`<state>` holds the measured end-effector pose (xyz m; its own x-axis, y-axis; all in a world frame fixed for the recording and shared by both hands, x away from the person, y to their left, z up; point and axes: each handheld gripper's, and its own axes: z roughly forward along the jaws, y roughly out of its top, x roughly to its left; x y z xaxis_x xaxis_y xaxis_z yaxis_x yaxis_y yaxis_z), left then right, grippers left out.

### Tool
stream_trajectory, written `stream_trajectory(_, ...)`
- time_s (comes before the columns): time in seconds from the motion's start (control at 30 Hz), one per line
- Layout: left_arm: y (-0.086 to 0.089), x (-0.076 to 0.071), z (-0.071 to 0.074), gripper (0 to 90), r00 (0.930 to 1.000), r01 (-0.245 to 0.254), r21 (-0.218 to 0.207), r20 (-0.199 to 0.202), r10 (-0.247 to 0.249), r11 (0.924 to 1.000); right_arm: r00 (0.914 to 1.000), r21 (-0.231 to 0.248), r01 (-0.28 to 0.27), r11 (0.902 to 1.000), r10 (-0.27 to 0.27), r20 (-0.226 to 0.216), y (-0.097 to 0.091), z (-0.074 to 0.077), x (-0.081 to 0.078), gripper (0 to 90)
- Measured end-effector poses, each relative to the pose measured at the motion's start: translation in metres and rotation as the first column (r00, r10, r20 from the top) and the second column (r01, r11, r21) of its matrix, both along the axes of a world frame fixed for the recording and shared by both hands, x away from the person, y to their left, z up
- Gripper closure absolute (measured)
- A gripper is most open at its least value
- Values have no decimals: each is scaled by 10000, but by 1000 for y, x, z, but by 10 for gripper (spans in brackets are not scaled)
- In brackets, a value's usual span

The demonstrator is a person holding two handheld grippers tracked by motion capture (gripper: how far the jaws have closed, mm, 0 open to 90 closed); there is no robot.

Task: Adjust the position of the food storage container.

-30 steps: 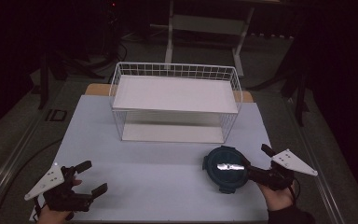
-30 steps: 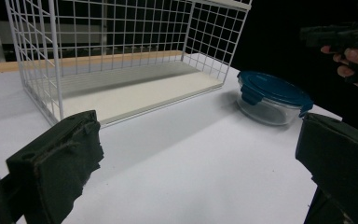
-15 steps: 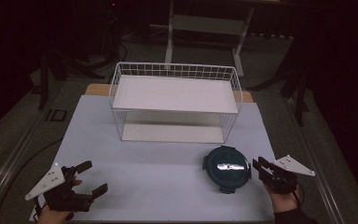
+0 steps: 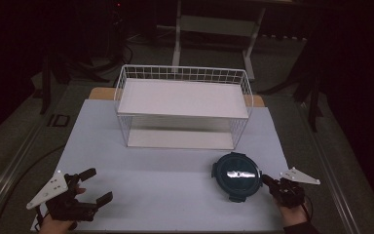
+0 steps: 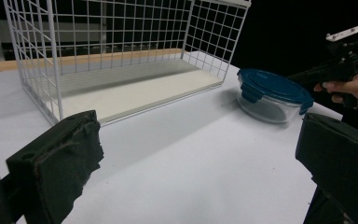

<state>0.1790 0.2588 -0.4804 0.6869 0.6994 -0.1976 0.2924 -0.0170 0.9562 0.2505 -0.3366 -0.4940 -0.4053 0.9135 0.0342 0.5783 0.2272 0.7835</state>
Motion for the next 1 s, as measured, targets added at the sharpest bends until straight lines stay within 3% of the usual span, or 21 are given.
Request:
stream_trajectory(0.1, -1, 0, 0, 3, 10000, 27, 23, -6, -27, 10000, 10000, -202, 27, 9998, -26, 14, 5, 1, 1, 900)
stream_trajectory(0.3, -1, 0, 0, 3, 10000, 34, 53, 0, -34, 10000, 9996, 28, -283, 9996, 284, -69, 17, 0, 8, 900)
stream_trajectory(0.6, -2, 0, 0, 3, 10000, 75, 53, -30, -75, 10000, 9946, -58, -1034, 9946, 1033, -90, 49, 3, 17, 900)
stream_trajectory(1.0, -2, 1, -1, 3, 9999, 94, 55, -50, -94, 9999, 9776, 50, -2105, 9776, 2105, -45, 85, 2, 24, 900)
